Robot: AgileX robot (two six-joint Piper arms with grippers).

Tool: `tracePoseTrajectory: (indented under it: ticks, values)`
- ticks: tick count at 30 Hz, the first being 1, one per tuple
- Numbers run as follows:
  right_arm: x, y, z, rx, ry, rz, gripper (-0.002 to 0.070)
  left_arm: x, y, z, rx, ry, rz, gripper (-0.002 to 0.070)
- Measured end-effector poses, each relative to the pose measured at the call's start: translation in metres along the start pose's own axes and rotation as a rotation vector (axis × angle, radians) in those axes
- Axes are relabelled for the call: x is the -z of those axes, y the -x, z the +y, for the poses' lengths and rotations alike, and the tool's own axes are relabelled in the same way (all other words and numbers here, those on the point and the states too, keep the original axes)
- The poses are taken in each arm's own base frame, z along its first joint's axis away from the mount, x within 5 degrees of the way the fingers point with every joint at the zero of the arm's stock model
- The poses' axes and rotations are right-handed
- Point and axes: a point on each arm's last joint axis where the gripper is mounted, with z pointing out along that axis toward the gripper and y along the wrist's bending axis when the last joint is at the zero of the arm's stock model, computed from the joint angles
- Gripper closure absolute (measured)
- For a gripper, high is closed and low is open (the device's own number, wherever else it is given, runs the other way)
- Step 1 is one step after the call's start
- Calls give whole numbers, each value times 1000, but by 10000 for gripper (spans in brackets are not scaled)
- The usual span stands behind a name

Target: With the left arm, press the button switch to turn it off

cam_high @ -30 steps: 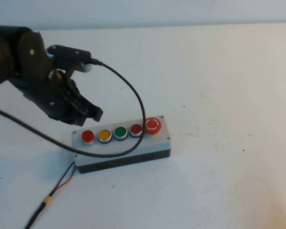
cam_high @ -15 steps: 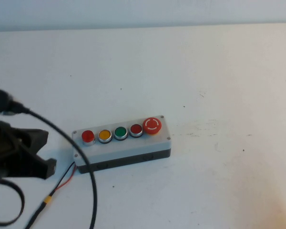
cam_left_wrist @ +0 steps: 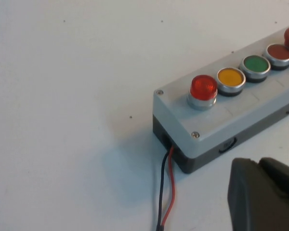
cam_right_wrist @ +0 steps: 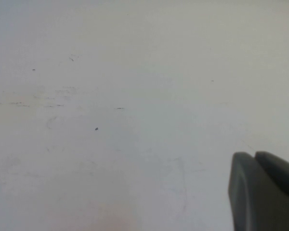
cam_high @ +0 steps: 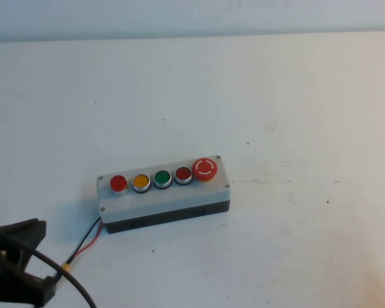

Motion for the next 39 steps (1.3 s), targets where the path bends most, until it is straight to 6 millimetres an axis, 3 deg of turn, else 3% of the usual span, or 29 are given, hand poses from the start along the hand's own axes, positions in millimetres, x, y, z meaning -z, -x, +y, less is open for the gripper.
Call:
tracePoseTrajectory:
  ticks: [6, 12, 17, 22, 33, 39]
  values:
    - [0, 0, 0, 0, 0, 0, 692, -1, -9, 0, 2, 29, -204, 677]
    - [0, 0, 0, 0, 0, 0, 692, 14, -43, -2, -41, 96, -554, 677]
    - [0, 0, 0, 0, 0, 0, 692, 28, -60, 5, -13, 230, -649, 677]
    - [0, 0, 0, 0, 0, 0, 692, 35, -74, 8, 61, 323, -633, 677]
    - [0, 0, 0, 0, 0, 0, 692, 19, -112, 3, 144, 266, -203, 677]
    - [0, 0, 0, 0, 0, 0, 692, 19, -114, 2, 147, 262, -174, 677]
